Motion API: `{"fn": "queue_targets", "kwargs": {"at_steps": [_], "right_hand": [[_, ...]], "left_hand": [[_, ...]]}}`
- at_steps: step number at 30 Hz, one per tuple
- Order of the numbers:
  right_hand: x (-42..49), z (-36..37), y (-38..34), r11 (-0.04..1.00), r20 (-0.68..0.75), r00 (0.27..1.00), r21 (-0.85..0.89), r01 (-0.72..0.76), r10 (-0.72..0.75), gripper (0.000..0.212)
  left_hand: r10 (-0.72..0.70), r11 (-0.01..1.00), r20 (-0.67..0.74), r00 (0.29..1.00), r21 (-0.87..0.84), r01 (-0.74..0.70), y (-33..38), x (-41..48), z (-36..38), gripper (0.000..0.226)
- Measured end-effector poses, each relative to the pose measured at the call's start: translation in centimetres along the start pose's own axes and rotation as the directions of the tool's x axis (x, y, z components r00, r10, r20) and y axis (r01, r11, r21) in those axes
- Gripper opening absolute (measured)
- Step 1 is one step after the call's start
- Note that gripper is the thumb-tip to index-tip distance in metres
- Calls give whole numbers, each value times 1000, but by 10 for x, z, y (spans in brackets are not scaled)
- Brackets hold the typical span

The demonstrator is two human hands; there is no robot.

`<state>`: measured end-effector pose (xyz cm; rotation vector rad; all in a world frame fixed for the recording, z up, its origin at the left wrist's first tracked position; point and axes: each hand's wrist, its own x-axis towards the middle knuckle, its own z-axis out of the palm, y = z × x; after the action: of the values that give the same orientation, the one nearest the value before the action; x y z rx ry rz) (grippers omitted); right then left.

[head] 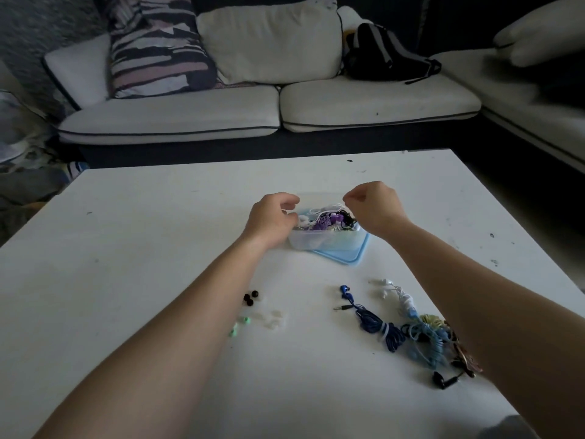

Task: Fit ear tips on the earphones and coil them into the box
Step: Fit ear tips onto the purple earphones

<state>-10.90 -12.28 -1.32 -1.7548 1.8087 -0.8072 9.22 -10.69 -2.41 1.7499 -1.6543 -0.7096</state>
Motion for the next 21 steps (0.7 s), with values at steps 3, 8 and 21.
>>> {"fn": "queue_targets", "kwargs": {"at_steps": [3,8,21], "right_hand": [[-26,-9,2,997,-36,999,69,31,-29,25],[-66,-14,21,994,94,996,112,-1,-10,21],[-92,43,36,905,342,936,-419,70,86,20]], "left_hand": [[45,998,-58,997,-37,-48,-1,-25,-5,27],[54,997,36,998,-56,-51,-4,-66,5,13],[8,996,258,966,79,-30,-25,-100,20,23]]}}
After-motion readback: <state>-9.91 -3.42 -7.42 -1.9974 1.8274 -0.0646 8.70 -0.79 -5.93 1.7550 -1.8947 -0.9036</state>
